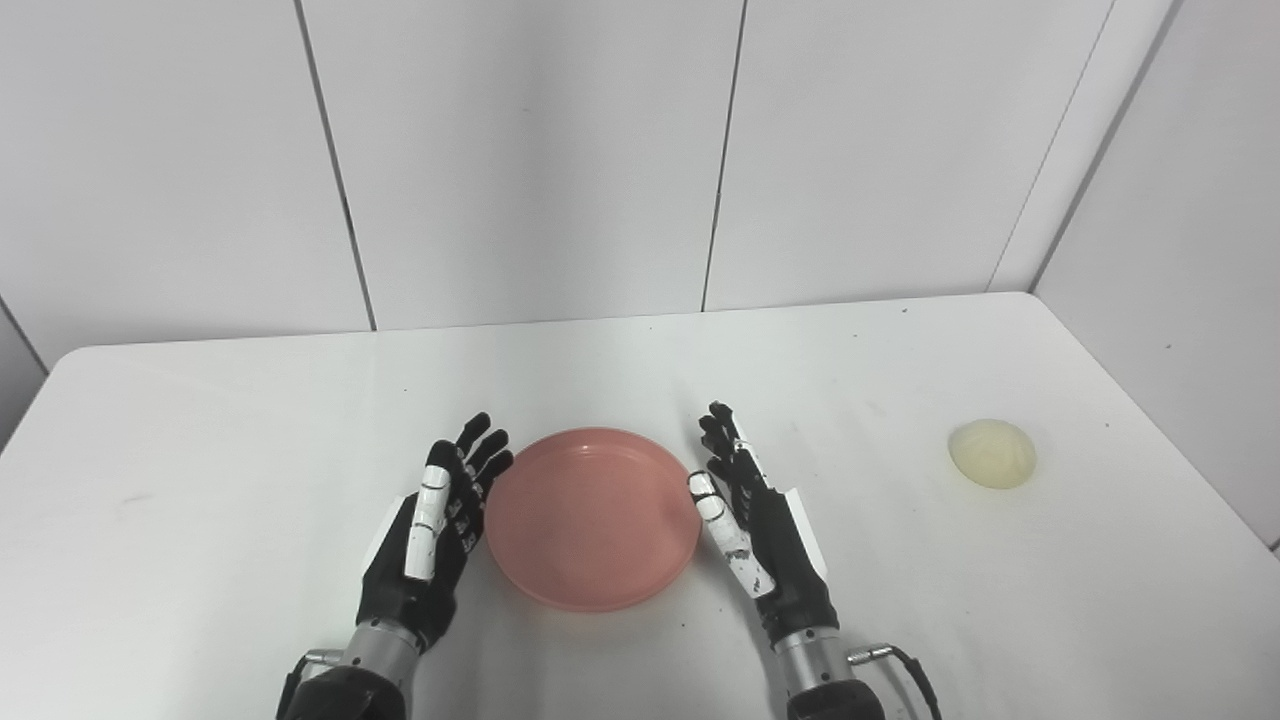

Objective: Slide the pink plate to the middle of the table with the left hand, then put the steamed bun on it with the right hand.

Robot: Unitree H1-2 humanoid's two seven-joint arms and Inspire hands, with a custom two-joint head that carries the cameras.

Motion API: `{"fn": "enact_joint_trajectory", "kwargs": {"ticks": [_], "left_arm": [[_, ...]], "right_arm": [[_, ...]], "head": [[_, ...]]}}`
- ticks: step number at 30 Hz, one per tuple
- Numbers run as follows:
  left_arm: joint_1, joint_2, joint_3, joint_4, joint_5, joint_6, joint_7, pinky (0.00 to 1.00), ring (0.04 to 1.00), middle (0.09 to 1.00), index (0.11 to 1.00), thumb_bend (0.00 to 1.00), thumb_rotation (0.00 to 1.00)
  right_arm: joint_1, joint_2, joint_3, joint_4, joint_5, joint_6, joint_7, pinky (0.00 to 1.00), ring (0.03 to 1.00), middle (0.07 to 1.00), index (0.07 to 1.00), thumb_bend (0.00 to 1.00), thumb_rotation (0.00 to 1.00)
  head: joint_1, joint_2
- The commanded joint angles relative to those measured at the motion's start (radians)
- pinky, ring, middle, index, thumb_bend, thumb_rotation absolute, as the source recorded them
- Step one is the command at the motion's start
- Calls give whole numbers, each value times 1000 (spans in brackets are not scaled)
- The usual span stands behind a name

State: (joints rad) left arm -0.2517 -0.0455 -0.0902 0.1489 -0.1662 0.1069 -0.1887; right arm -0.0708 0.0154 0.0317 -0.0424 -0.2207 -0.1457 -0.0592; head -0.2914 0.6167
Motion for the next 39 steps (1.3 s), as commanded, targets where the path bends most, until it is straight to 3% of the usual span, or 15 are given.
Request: {"fn": "enact_joint_trajectory", "kwargs": {"ticks": [1,5,7,10,12,15,17,19,24,30,34,39], "left_arm": [[-21,16,7,15,-3,-2,-15,997,995,994,992,739,1000],[-39,20,7,45,9,-29,-15,1000,1000,1000,1000,749,1000],[-44,12,9,65,26,-47,5,1000,1000,1000,999,741,1000],[-48,1,12,81,30,-65,16,1000,1000,1000,1000,714,1000],[-49,-4,10,87,42,-79,27,1000,1000,1000,1000,703,1000],[-53,-13,13,112,56,-118,45,1000,1000,1000,1000,687,1000],[-58,-19,17,136,65,-154,58,1000,1000,1000,1000,667,1000],[-62,-20,22,152,68,-174,65,1000,1000,1000,1000,663,1000],[-70,-11,23,168,71,-182,59,1000,1000,1000,1000,661,1000],[-72,2,33,175,51,-181,45,1000,1000,1000,1000,647,1000],[-69,11,39,167,42,-172,31,1000,1000,1000,1000,673,1000],[-68,30,47,170,24,-166,6,1000,1000,1000,1000,672,1000]], "right_arm": [[-24,-21,-27,-13,-24,-2,-40,933,947,945,967,606,886],[-53,-46,-72,-23,-64,31,-75,922,934,924,945,653,884],[-72,-71,-92,-37,-121,47,-102,904,930,922,946,610,839],[-90,-103,-117,-45,-194,89,-140,888,916,917,941,598,616],[-103,-134,-152,-28,-166,101,-144,887,918,923,947,596,508],[-130,-180,-211,32,-178,111,-193,845,891,908,932,608,441],[-149,-211,-250,75,-172,106,-222,790,859,895,914,623,319],[-169,-238,-291,96,-170,132,-248,753,835,875,897,641,277],[-175,-296,-328,49,-206,194,-269,686,797,835,870,670,241],[-174,-372,-317,20,-331,282,-280,638,745,782,812,728,244],[-177,-385,-326,18,-358,386,-274,719,823,814,822,758,257],[-178,-388,-315,45,-383,448,-299,688,807,819,827,798,241]], "head": [[-11,0],[-18,-11],[-11,-19],[-9,-20],[-7,-22],[-1,-28],[-1,-29],[-4,-31],[-40,-39],[-93,-45],[-113,-51],[-146,-59]]}}
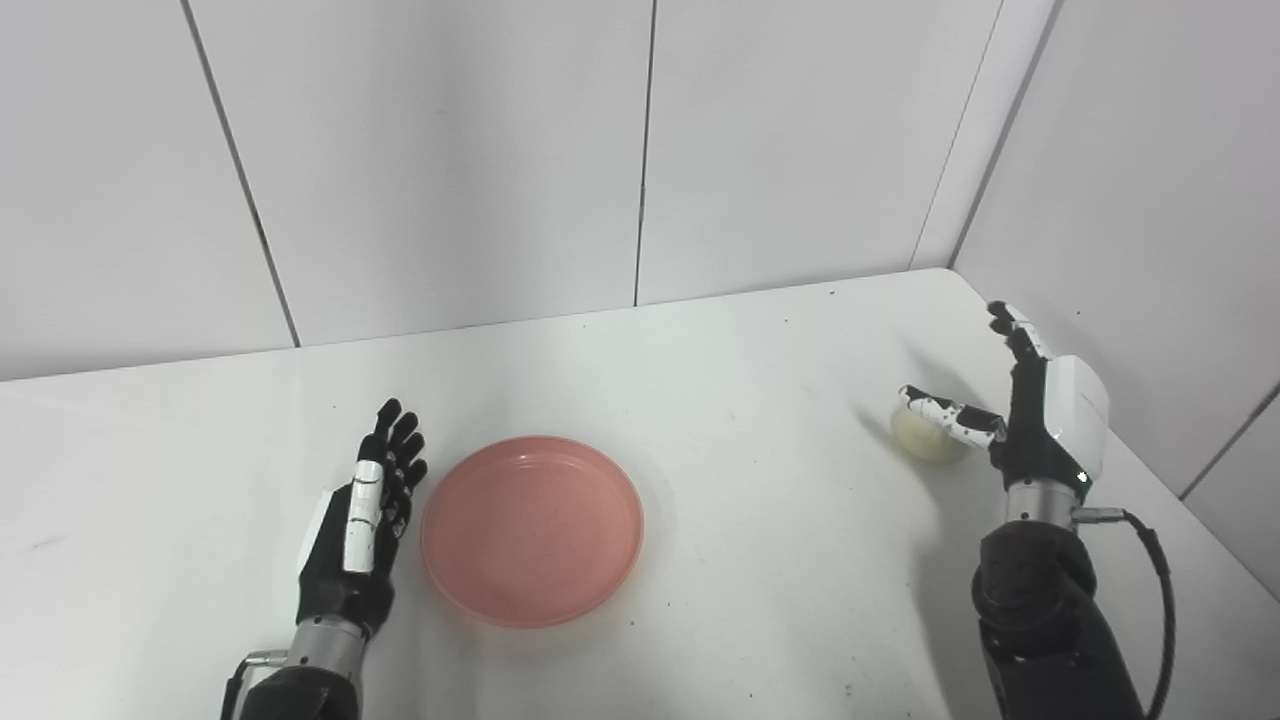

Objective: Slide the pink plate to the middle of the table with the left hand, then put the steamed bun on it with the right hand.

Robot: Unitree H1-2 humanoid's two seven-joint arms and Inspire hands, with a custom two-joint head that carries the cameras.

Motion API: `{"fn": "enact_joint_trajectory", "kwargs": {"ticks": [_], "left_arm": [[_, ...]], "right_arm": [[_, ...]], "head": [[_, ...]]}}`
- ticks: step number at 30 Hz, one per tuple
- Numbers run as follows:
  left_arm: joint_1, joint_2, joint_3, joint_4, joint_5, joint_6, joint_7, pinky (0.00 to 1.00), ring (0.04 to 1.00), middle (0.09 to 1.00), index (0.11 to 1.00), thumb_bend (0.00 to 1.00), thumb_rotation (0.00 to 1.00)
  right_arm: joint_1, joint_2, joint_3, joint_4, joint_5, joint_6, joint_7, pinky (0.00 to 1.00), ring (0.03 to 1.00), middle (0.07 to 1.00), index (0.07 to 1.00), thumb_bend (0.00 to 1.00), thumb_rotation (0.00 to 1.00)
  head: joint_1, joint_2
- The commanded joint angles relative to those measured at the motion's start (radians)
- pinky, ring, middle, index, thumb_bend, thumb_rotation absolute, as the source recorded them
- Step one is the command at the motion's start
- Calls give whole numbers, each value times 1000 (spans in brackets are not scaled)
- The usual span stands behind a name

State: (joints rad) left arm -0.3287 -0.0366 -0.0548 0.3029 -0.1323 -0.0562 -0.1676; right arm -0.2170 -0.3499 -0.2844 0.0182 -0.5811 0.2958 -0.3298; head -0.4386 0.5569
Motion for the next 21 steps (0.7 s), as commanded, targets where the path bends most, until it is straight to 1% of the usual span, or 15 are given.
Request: {"fn": "enact_joint_trajectory", "kwargs": {"ticks": [1,5,6,8,10,14,16,19,21], "left_arm": [[8,24,13,18,-14,-3,-19,1000,1000,1000,1000,668,1000],[5,34,20,25,-29,0,-33,1000,1000,1000,1000,673,1000],[4,38,20,29,-31,-3,-38,1000,1000,1000,1000,675,1000],[1,43,24,34,-37,1,-44,1000,1000,1000,1000,679,1000],[-2,48,26,38,-43,7,-51,1000,1000,1000,1000,684,1000],[-1,51,24,35,-44,8,-57,1000,1000,1000,1000,679,1000],[-2,52,23,36,-45,8,-59,1000,1000,1000,1000,680,1000],[-3,55,22,39,-45,6,-63,1000,1000,1000,1000,675,1000],[-3,54,24,35,-47,15,-62,1000,1000,1000,1000,672,1000]], "right_arm": [[-32,-20,7,-9,-23,4,-35,679,802,815,823,808,237],[-35,-14,38,27,-29,-10,-49,692,823,841,821,809,260],[-37,-15,47,37,-35,-9,-54,695,823,842,821,808,264],[-44,-18,69,68,-47,-1,-59,712,823,840,820,803,278],[-51,-19,82,93,-48,2,-66,716,814,829,813,807,265],[-54,-11,90,110,-26,5,-58,693,805,820,803,815,268],[-54,-12,96,119,-15,12,-40,703,814,827,808,803,285],[-55,-15,103,130,-6,12,-37,710,817,828,808,795,286],[-55,-14,108,131,-2,23,-29,703,811,828,809,792,274]], "head": [[-12,-1],[-48,-7],[-48,-7],[-72,-15],[-88,-17],[-100,-23],[-102,-23],[-104,-23],[-105,-23]]}}
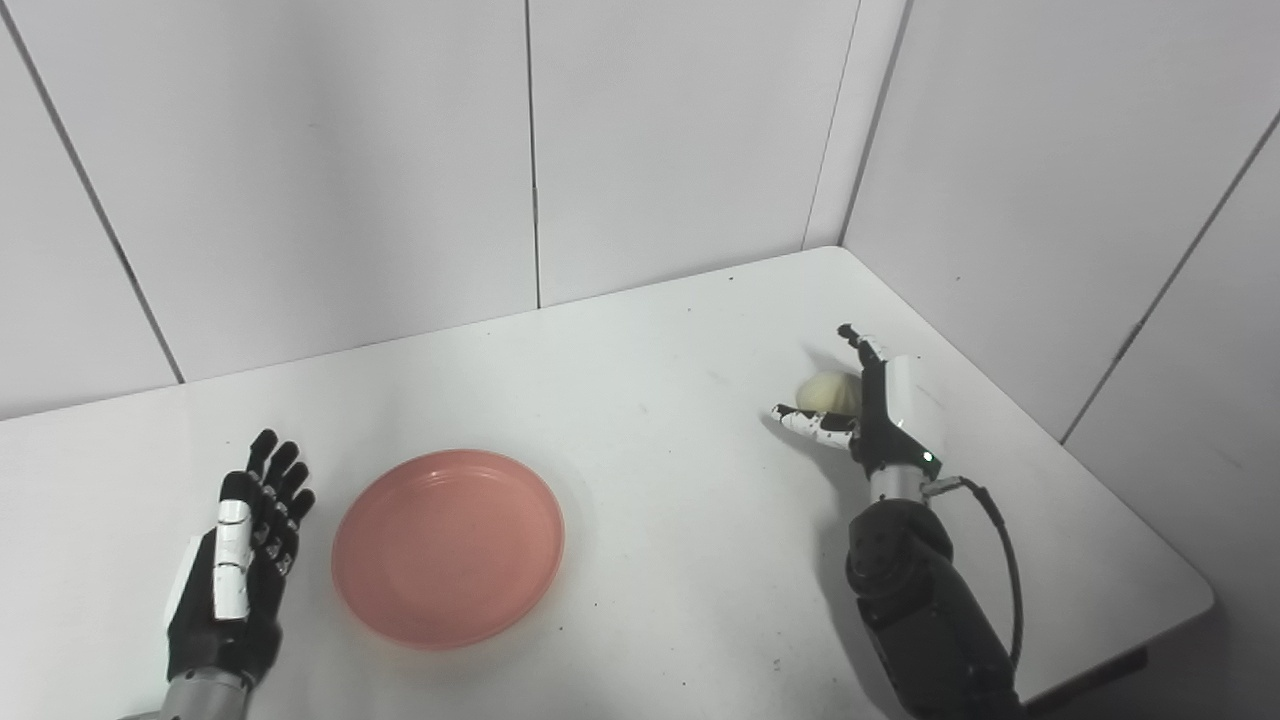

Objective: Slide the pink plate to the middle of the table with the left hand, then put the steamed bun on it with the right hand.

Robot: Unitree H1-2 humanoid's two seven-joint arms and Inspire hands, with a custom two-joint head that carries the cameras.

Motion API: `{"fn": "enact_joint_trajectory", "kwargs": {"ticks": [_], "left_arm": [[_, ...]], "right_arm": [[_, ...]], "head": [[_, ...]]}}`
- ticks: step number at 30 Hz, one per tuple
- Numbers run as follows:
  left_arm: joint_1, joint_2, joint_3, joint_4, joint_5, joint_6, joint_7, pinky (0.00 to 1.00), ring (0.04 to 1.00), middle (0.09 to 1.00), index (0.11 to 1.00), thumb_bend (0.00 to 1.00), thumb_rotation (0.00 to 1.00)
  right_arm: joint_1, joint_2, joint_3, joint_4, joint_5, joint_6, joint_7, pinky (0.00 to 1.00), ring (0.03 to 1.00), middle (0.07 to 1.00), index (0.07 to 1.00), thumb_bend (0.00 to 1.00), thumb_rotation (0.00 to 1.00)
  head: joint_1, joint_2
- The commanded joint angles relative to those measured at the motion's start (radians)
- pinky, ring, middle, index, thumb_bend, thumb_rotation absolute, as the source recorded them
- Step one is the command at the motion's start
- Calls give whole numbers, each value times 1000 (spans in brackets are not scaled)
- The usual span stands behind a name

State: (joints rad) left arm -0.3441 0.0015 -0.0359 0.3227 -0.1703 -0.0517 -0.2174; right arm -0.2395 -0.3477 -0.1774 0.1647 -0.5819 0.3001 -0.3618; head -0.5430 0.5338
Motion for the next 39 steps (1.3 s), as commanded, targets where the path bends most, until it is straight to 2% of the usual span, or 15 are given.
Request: {"fn": "enact_joint_trajectory", "kwargs": {"ticks": [1,3,8,9,10,14,17,19,24,29,33,36,37,38,39], "left_arm": [[13,15,6,11,-9,17,-10,1000,1000,1000,997,672,1000],[13,15,7,5,-14,25,-16,1000,1000,1000,998,665,1000],[16,17,11,-3,-27,36,-33,1000,1000,1000,1000,664,1000],[16,19,11,-3,-30,37,-36,1000,1000,1000,1000,670,999],[16,18,9,-5,-28,36,-36,1000,1000,1000,1000,670,998],[16,17,6,-11,-31,46,-42,1000,1000,1000,1000,665,1000],[16,13,7,-8,-31,42,-39,1000,1000,1000,1000,658,1000],[16,11,7,-7,-30,40,-38,1000,1000,1000,1000,657,1000],[18,6,-2,-14,-18,33,-36,1000,1000,1000,1000,647,1000],[22,-5,-10,-19,-9,36,-25,1000,1000,1000,1000,657,1000],[28,-27,-19,-24,6,37,-6,1000,1000,1000,998,669,998],[31,-48,-33,-24,38,36,22,1000,1000,1000,994,678,1000],[30,-56,-37,-18,49,34,33,1000,1000,1000,998,691,1000],[29,-61,-41,-11,57,29,39,1000,1000,1000,1000,693,1000],[29,-67,-45,-5,65,21,46,1000,1000,1000,1000,694,1000]], "right_arm": [[-32,-16,4,-16,0,26,7,695,803,829,812,785,271],[-32,-19,12,-8,0,31,12,683,790,828,813,777,256],[-37,-16,11,28,6,14,-20,631,740,805,794,739,115],[-38,-14,9,33,6,10,-32,564,678,768,769,710,29],[-41,-11,1,50,13,-10,-56,559,673,765,768,707,23],[-48,8,-41,65,83,-71,-106,344,451,563,663,548,1],[-51,6,-47,83,99,-100,-134,249,412,514,596,522,0],[-50,3,-44,87,97,-114,-150,297,411,518,556,519,0],[-50,-4,-35,93,86,-134,-183,195,410,498,496,521,0],[-54,-9,-44,127,127,-266,-229,217,407,504,493,519,0],[-50,-21,-42,121,138,-329,-234,228,400,506,490,518,0],[-44,-37,-45,113,190,-411,-196,224,401,504,493,518,0],[-40,-42,-43,100,209,-432,-176,290,412,513,500,518,0],[-37,-45,-39,85,222,-444,-158,331,421,517,506,518,0],[-35,-50,-36,77,233,-459,-141,340,423,517,507,518,0]], "head": [[0,0],[-1,1],[2,3],[2,3],[4,4],[6,1],[8,0],[13,-1],[30,0],[64,0],[155,9],[218,15],[260,19],[260,19],[295,24]]}}
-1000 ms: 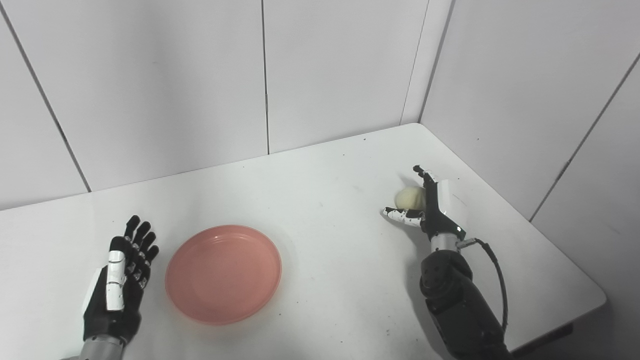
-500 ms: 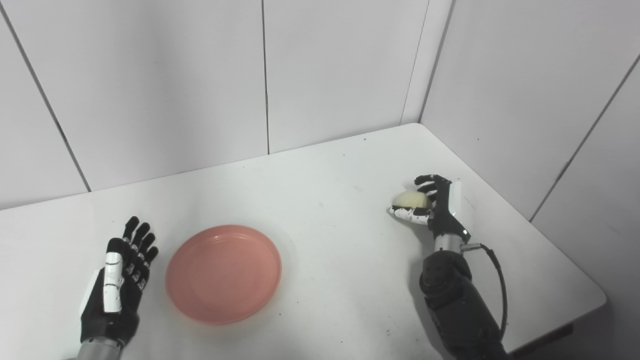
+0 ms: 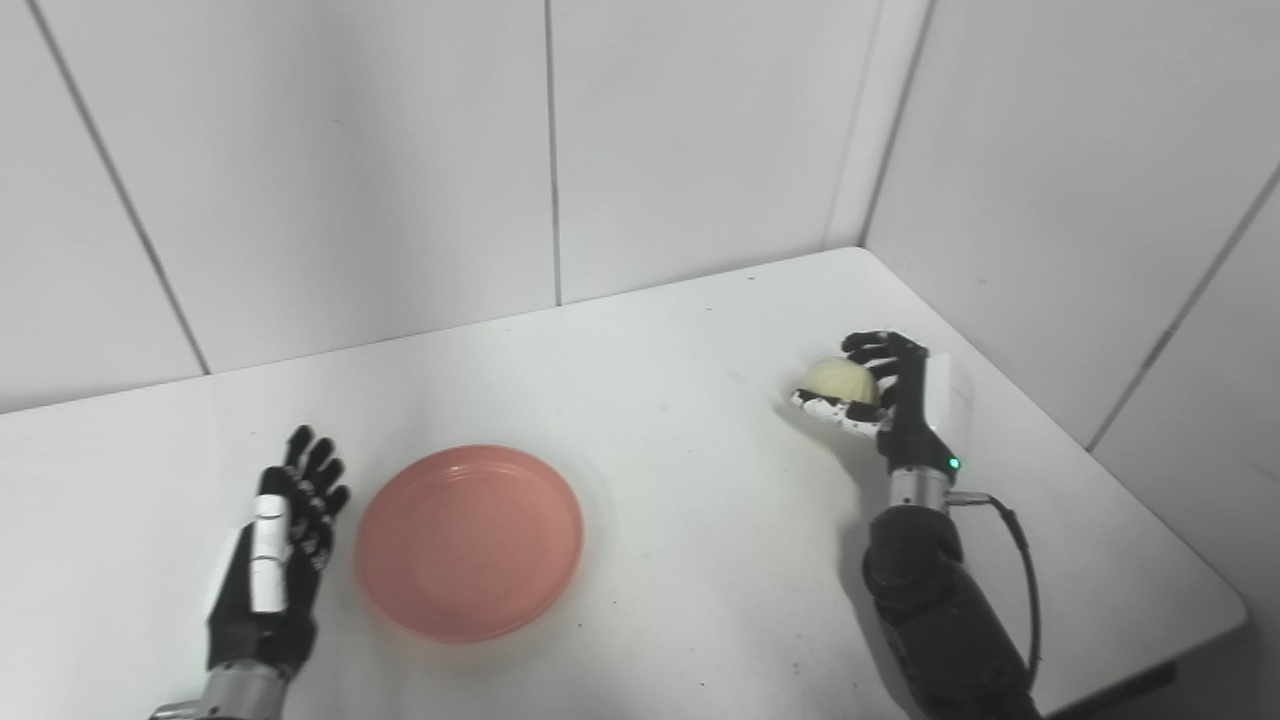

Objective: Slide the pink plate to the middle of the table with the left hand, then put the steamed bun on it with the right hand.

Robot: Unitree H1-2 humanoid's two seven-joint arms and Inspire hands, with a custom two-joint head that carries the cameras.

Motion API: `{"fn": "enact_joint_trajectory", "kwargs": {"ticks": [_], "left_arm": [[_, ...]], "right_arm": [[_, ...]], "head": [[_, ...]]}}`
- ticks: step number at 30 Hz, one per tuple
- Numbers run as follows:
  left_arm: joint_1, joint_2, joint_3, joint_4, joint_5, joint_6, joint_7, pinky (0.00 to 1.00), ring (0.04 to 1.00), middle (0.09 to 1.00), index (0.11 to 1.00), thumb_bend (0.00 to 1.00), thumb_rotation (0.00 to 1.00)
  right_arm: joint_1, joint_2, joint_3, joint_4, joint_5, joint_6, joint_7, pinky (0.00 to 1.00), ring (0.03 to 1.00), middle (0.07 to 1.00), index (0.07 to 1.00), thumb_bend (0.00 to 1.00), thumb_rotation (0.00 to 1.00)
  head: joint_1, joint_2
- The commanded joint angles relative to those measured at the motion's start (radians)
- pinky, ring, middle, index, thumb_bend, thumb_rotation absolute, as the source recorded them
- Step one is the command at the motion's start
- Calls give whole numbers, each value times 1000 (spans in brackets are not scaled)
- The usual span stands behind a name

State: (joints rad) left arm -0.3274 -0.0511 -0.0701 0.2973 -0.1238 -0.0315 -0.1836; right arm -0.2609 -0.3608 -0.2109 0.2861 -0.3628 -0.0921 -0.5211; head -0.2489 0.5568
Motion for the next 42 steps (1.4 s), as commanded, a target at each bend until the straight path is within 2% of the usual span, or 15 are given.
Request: {"fn": "enact_joint_trajectory", "kwargs": {"ticks": [1,3,6,10,12,16,19,23,29,32,33,37,42], "left_arm": [[12,-19,-13,24,24,-5,16,1000,1000,1000,1000,689,1000],[7,-35,-19,41,34,-25,27,1000,1000,1000,999,673,1000],[-1,-47,-24,62,46,-38,36,1000,1000,1000,1000,668,1000],[-11,-64,-19,82,42,-55,41,1000,1000,1000,1000,669,1000],[-15,-72,-23,101,53,-74,48,1000,1000,1000,1000,666,1000],[-16,-88,-31,124,73,-95,60,1000,999,1000,1000,651,1000],[-14,-101,-39,128,103,-94,87,1000,990,994,995,648,1000],[-5,-112,-46,119,129,-102,109,1000,983,987,991,628,1000],[4,-112,-46,92,134,-74,113,991,972,982,980,647,1000],[7,-107,-48,85,134,-71,110,981,969,979,977,664,1000],[10,-105,-48,76,129,-66,107,982,969,979,978,662,1000],[21,-98,-46,43,103,-43,83,998,983,988,992,645,1000],[32,-92,-43,15,78,-19,54,1000,998,1000,1000,646,1000]], "right_arm": [[-13,-41,-1,-46,21,-77,29,364,423,519,513,518,0],[-7,-34,17,-104,55,-104,84,368,423,515,512,518,0],[4,-12,35,-236,120,-65,171,362,427,505,498,520,0],[18,1,53,-361,129,-24,241,375,428,506,501,520,0],[24,11,73,-434,151,-7,294,390,430,506,506,520,0],[29,34,103,-530,175,45,367,376,425,509,510,519,0],[21,61,151,-571,185,47,425,365,418,513,498,517,0],[13,97,214,-604,157,64,477,358,419,513,490,517,0],[-4,169,310,-622,104,122,542,356,423,508,480,518,0],[-2,187,329,-605,81,130,557,323,401,490,527,508,0],[3,192,339,-578,75,121,561,320,398,488,533,507,0],[16,208,374,-481,48,72,563,335,389,477,544,505,0],[19,214,407,-394,12,0,543,290,366,472,544,503,0]], "head": [[1,1],[34,-2],[57,0],[108,0],[184,-2],[276,3],[309,7],[337,19],[336,33],[320,32],[294,37],[266,45],[244,58]]}}
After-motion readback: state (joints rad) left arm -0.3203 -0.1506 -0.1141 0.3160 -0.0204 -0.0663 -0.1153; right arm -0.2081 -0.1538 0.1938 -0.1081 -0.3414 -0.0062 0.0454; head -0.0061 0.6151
